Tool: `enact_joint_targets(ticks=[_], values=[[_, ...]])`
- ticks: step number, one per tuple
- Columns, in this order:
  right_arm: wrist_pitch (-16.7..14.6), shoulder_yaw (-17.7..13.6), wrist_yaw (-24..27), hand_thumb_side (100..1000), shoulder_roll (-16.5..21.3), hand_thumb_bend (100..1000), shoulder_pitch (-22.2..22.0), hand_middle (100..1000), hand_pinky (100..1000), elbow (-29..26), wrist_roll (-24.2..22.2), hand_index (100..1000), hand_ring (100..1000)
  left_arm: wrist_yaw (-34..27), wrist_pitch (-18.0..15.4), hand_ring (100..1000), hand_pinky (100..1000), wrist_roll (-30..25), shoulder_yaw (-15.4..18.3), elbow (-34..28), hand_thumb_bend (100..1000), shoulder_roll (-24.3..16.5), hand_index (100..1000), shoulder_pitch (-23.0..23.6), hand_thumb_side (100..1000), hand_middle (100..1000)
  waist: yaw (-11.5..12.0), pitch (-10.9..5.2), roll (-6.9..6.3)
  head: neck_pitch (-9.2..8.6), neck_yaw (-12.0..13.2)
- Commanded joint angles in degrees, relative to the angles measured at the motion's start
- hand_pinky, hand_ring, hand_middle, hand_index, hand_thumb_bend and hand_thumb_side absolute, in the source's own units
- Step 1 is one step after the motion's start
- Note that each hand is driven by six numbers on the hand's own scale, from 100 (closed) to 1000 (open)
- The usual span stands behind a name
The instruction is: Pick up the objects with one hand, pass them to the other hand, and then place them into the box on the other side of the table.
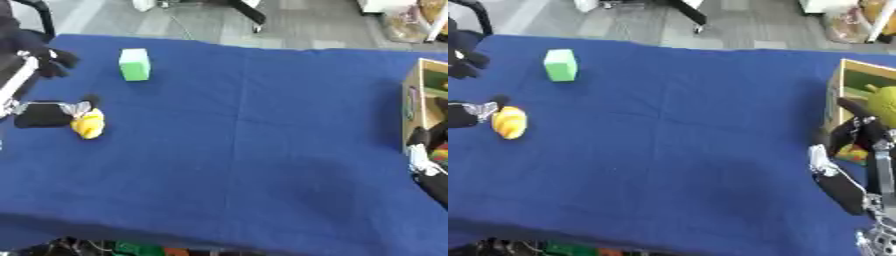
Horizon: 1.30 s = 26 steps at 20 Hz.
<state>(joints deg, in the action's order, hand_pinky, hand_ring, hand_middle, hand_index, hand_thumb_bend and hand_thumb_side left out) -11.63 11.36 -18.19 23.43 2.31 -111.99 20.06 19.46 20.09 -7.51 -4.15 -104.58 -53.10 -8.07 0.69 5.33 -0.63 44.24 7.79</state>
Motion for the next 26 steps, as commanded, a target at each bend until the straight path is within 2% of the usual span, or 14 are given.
enact_joint_targets(ticks=[1,9,14,18,26], values=[[1.8,0.1,0.9,381,0.2,100,0.4,384,379,-2.5,-0.7,849,328,3.0,1.4,698,781,-2.8,-0.2,3.5,410,-3.3,807,-1.7,221,680,-0.2,-0.65,-0.28,-0.12,0.4],[2.3,0.5,1.5,391,-0.1,100,0.2,381,377,-2.6,-1.2,848,325,10.1,0.6,666,774,-10.0,-1.0,14.4,444,-1.9,803,-6.1,219,675,-0.3,-0.73,-0.17,-0.12,0.5],[2.3,0.9,1.8,400,-0.2,100,0.2,379,376,-2.6,-1.8,845,322,14.3,-0.2,662,770,-13.5,-1.0,19.4,439,0.4,798,-9.2,239,671,-0.3,-0.78,-0.12,-0.12,0.6],[2.3,1.2,1.9,404,-0.4,100,0.2,378,375,-2.6,-2.2,844,321,16.2,-1.2,659,768,-14.3,-1.7,23.4,442,2.7,793,-11.4,264,668,-0.5,-0.75,0.02,-0.12,0.8],[2.5,1.3,2.2,409,-0.7,100,0.2,376,374,-2.6,-2.4,841,318,18.6,-2.2,651,762,-13.7,-3.1,30.8,439,6.3,786,-14.9,258,659,-0.8,-0.62,0.33,-0.12,1.0]])
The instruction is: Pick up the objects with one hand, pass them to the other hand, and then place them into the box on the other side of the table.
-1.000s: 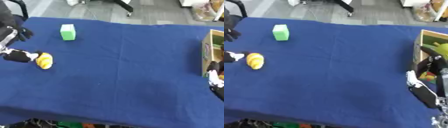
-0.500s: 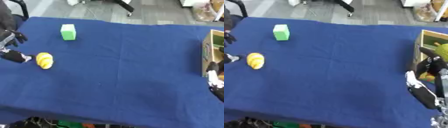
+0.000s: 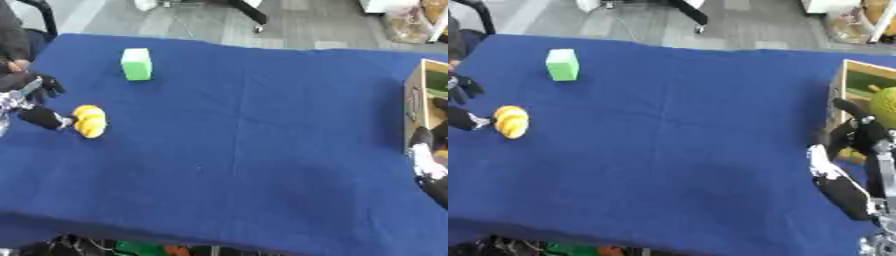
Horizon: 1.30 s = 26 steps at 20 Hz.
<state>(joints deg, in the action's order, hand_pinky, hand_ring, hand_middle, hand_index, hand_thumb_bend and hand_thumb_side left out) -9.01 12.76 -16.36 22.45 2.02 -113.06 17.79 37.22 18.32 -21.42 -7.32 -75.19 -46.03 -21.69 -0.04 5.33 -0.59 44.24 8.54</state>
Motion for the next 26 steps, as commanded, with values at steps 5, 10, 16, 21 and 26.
enact_joint_targets(ticks=[5,10,16,21,26], values=[[-0.1,0.0,0.5,410,0.2,100,0.5,376,373,-1.5,0.0,841,318,1.0,-1.2,647,760,-0.3,-0.3,4.5,412,0.9,782,-2.3,260,656,-0.3,-0.57,0.39,-0.12,0.5],[-0.1,0.0,0.6,412,0.2,100,0.5,376,373,-1.5,0.0,841,318,-0.3,-2.1,637,756,-1.5,-0.7,6.6,381,2.5,771,-2.9,259,644,-0.4,-0.54,0.49,-0.12,0.6],[0.0,0.0,0.8,413,0.1,100,0.6,376,373,-1.5,0.1,848,329,-2.1,-2.5,543,703,-0.3,-0.9,7.2,233,4.0,663,-2.7,160,533,-0.5,-0.51,0.65,-0.12,0.6],[0.2,-0.1,0.8,415,0.0,100,0.5,386,373,-1.5,0.2,851,332,-4.3,-3.0,467,649,3.0,-0.6,4.5,139,4.0,564,-1.8,119,445,-0.4,-0.54,0.66,-0.12,0.5],[0.3,-0.2,0.8,416,0.1,100,0.5,389,373,-1.5,0.3,851,333,-7.9,-4.7,443,624,7.0,0.3,-1.9,100,2.7,531,-0.2,122,414,-0.3,-0.64,0.56,-0.12,0.4]])
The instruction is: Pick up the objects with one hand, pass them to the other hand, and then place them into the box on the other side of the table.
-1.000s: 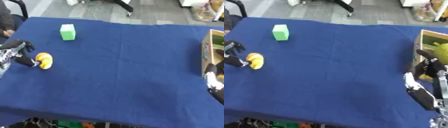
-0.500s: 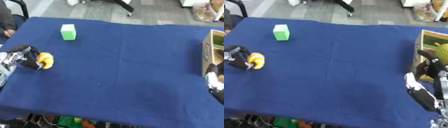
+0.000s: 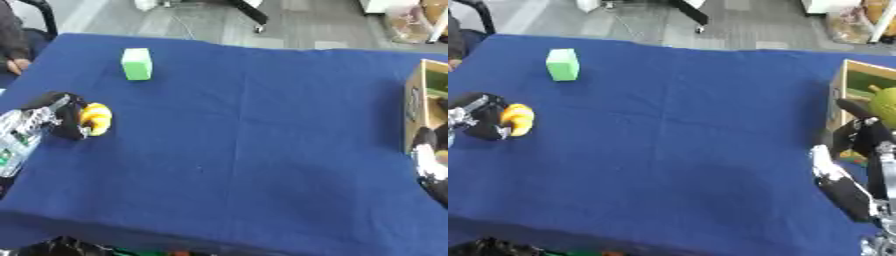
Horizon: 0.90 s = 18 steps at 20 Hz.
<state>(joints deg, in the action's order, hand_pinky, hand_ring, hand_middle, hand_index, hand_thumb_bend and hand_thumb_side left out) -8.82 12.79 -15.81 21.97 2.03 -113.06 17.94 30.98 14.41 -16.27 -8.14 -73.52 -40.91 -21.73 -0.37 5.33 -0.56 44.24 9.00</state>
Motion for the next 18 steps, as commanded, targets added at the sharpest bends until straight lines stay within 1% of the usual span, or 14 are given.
enact_joint_targets(ticks=[1,6,10,13,18], values=[[0.1,-0.2,0.3,415,0.6,100,0.5,390,373,-1.5,0.1,851,334,-2.6,-1.2,434,617,2.7,1.4,-4.9,100,-2.7,523,0.3,134,405,0.1,-0.66,0.51,-0.12,-0.1],[0.2,-0.3,0.4,416,0.6,100,0.5,391,373,-1.5,0.2,852,335,-6.8,-2.8,417,606,6.0,2.6,-12.1,100,-3.5,508,2.4,162,389,0.2,-0.77,0.49,-0.12,-0.4],[0.0,-0.3,0.5,413,0.8,100,0.9,393,376,-1.5,0.1,853,337,-10.4,-3.4,398,595,7.9,4.0,-18.1,100,-2.6,492,3.3,221,373,0.4,-0.90,0.60,-0.12,-0.9],[-0.6,0.0,0.6,401,1.4,100,1.8,395,379,-1.5,-0.2,854,339,-13.2,-3.4,392,589,9.2,4.4,-22.6,100,-1.2,488,3.5,258,369,0.5,-1.02,0.74,-0.12,-1.2],[-2.6,1.8,1.3,374,2.7,100,5.3,397,380,-1.5,-1.9,854,341,-17.6,-3.7,385,582,11.7,3.6,-29.8,100,3.9,480,2.7,323,363,0.6,-1.24,1.20,-0.12,-2.1]])
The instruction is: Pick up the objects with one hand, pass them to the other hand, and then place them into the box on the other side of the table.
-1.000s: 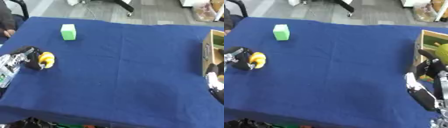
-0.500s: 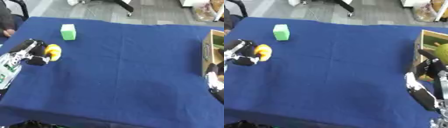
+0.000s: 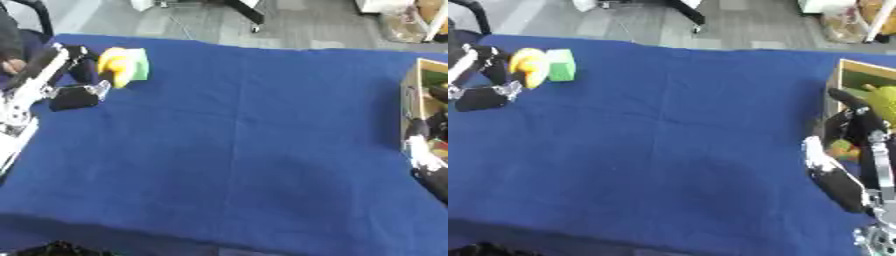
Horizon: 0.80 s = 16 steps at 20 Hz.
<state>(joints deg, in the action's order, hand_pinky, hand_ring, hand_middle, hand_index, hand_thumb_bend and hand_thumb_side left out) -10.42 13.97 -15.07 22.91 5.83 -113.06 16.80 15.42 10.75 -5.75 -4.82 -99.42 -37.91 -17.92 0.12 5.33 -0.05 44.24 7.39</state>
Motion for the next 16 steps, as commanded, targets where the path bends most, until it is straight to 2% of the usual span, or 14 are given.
enact_joint_targets(ticks=[1,10,16], values=[[-1.5,1.1,0.7,365,2.0,100,2.2,398,381,-1.5,-1.2,855,342,-3.0,0.0,386,582,1.4,-0.2,-5.2,100,2.0,480,-1.2,334,363,0.1,-1.28,0.78,-0.12,-0.7],[-5.9,7.0,2.9,304,4.1,100,11.5,384,362,-1.5,-8.1,864,325,-10.5,-0.7,384,579,-1.3,-7.0,-12.0,100,9.7,477,-4.8,382,361,0.2,-1.57,1.62,-0.12,-2.3],[-7.3,10.6,3.9,309,4.8,100,17.6,336,310,-1.5,-13.4,876,278,-15.8,0.2,383,579,-5.2,-12.8,-14.2,100,10.9,475,-7.3,408,359,0.4,-1.58,1.74,-0.12,-2.5]])
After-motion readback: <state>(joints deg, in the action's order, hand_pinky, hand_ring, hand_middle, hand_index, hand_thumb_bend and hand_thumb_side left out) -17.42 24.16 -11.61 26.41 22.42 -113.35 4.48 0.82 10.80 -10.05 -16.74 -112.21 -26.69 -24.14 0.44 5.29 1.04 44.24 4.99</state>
